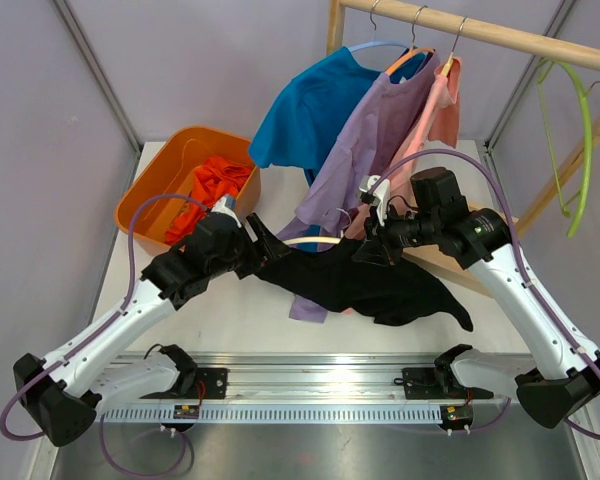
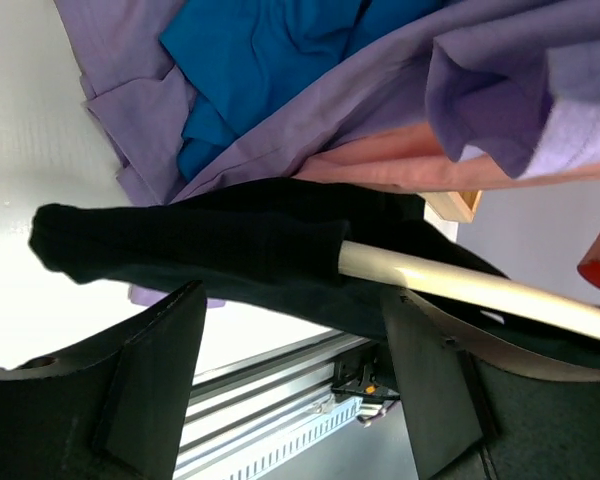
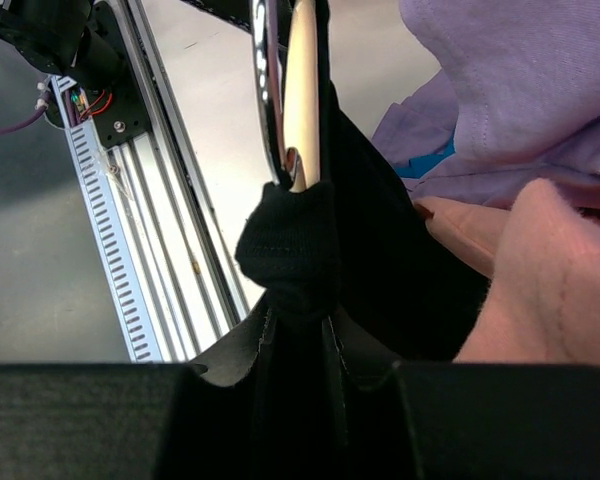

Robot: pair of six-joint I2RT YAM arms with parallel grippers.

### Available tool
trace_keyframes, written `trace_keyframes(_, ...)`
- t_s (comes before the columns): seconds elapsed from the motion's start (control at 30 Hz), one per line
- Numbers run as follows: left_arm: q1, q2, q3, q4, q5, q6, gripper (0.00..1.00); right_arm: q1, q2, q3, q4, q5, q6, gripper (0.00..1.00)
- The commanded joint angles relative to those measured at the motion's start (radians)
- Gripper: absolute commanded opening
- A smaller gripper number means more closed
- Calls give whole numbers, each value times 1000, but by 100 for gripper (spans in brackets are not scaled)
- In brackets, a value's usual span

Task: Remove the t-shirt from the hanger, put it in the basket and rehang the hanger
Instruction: Pass the hanger from the left arm to the right, then remove the tshirt from the hanger

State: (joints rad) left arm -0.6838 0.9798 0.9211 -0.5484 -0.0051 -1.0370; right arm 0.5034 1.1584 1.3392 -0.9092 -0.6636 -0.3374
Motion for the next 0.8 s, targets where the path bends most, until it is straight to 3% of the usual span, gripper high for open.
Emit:
trace_keyframes(0.0,-5,26,24,94,-42,-44,73,-8,-34,5,69,-25,14,0)
trace_keyframes(0.07,-6,42,12,110,-52,-47,70,-9,-39,2,69,-27,14,0)
trace_keyframes(0.1,-5,46,1,114,-65,-49,61,-8,-42,0,67,-33,14,0)
trace_keyframes(0.2,-5,51,-16,125,-91,-52,51,-11,-55,-5,66,-42,11,0)
trace_keyframes(0.23,-5,49,-25,131,-96,-52,34,-12,-58,-8,64,-42,9,0)
trace_keyframes(0.33,-5,39,-28,125,-121,-35,15,-14,-71,-15,58,-36,3,0)
trace_keyframes(0.57,-5,-23,-36,85,-190,58,0,-22,-92,-6,21,-18,-58,0)
trace_keyframes(0.77,3,-98,-62,-14,-268,94,0,-31,-109,26,-46,44,-158,0)
